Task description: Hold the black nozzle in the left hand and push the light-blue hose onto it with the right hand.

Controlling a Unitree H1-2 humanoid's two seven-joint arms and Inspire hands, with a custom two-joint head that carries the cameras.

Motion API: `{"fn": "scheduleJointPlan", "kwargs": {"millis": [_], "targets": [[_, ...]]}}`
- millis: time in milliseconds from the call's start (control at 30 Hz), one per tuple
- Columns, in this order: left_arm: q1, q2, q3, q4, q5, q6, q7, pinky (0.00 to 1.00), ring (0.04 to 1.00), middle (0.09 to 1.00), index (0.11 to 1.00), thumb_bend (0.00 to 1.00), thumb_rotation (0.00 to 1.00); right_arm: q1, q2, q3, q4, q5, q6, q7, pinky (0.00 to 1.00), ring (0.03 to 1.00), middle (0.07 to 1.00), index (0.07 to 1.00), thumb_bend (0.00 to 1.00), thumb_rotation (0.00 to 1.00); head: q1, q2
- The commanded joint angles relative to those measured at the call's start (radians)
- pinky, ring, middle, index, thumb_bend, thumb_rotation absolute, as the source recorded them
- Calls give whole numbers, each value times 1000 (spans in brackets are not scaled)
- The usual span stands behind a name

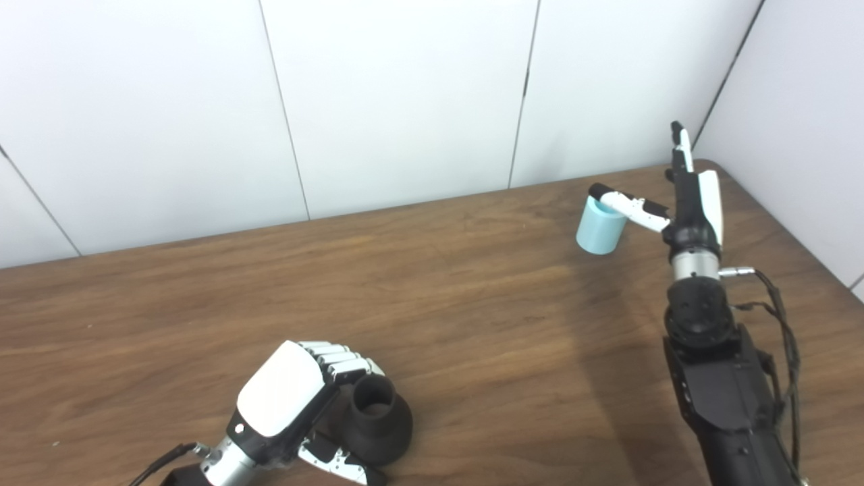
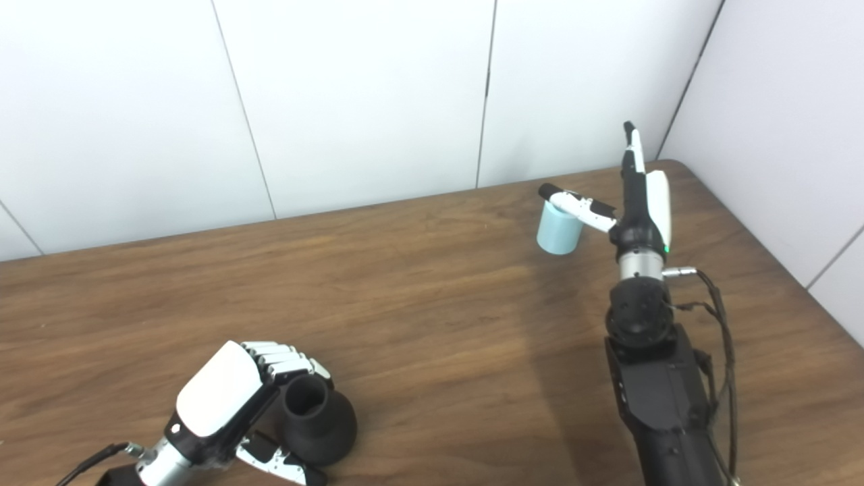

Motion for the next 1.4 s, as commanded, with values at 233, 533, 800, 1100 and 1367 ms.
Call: {"fn": "scheduleJointPlan", "kwargs": {"millis": [233,533,800,1100,1367], "targets": [[72,4,-48,38,-41,-17,11,422,496,488,479,523,0,-95,-53,49,128,-55,5,-53,826,928,984,990,958,460,-8,-7],[76,18,-44,25,-53,-17,-4,428,497,488,480,523,0,-111,-47,63,294,0,-113,-76,801,910,962,984,978,403,-11,-9],[72,27,-34,16,-48,-17,1,413,492,486,483,523,0,-79,-34,86,308,4,-128,-88,805,907,952,958,974,418,-12,-7],[73,31,-33,14,-53,-17,-6,402,494,487,481,523,0,-53,-28,109,294,-1,-141,-94,793,884,920,920,962,408,-15,-9],[77,31,-31,11,-51,-17,-8,412,498,488,479,523,0,-51,-35,120,291,-11,-119,-87,707,794,841,839,941,414,-12,-10]]}}
